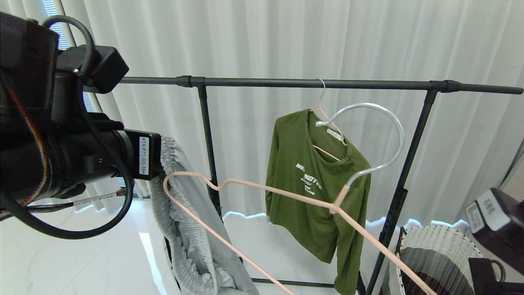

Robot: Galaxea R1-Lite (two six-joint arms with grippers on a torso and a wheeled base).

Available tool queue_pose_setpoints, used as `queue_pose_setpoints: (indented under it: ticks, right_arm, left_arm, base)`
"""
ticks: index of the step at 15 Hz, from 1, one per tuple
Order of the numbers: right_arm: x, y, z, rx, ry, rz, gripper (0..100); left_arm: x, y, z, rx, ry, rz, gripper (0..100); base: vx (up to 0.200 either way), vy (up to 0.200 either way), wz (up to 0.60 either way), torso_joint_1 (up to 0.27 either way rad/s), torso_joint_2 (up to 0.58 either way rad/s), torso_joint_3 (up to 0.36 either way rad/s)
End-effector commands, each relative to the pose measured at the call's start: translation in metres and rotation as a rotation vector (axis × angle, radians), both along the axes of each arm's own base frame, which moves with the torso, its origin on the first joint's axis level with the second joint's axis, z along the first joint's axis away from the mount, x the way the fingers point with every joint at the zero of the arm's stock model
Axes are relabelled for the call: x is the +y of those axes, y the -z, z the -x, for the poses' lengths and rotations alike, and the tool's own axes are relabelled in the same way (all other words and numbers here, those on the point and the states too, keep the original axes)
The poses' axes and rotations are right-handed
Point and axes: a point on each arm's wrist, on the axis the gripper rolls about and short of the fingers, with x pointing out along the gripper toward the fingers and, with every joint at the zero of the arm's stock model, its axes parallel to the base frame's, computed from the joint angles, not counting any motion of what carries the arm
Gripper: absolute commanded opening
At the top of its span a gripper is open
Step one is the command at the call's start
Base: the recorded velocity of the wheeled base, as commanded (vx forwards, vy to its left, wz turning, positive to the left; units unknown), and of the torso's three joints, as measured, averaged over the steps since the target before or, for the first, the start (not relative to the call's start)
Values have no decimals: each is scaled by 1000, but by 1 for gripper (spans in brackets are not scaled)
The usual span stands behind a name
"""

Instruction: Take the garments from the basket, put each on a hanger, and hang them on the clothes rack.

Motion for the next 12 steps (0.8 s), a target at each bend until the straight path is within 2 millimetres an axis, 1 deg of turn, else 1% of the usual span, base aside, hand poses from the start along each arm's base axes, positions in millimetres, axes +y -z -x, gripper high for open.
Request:
queue_pose_setpoints:
  ticks: [1,4,6,7,9,11,12]
  right_arm:
    - [16,11,-9,19,19,51,0]
    - [29,18,-27,19,88,51,0]
    - [37,23,-35,19,112,45,0]
    - [42,26,-38,20,115,49,0]
    - [50,30,-41,18,117,45,0]
    - [67,38,-48,11,118,25,0]
    - [72,41,-50,13,122,28,0]
  left_arm:
    - [-4,0,-3,3,5,-2,0]
    - [-5,1,-6,6,-10,-17,0]
    - [-10,11,-18,16,-105,-85,0]
    - [-14,15,-22,24,-122,-103,0]
    - [-18,16,-24,27,-112,-106,0]
    - [-25,15,-21,23,-82,-103,0]
    - [-25,14,-20,22,-77,-103,0]
  base:
    - [0,0,0,0,0,0]
    - [0,0,0,0,0,0]
    - [0,0,0,0,0,0]
    - [0,0,0,0,0,0]
    - [0,0,0,0,0,0]
    - [0,0,0,0,0,0]
    - [0,0,0,0,0,0]
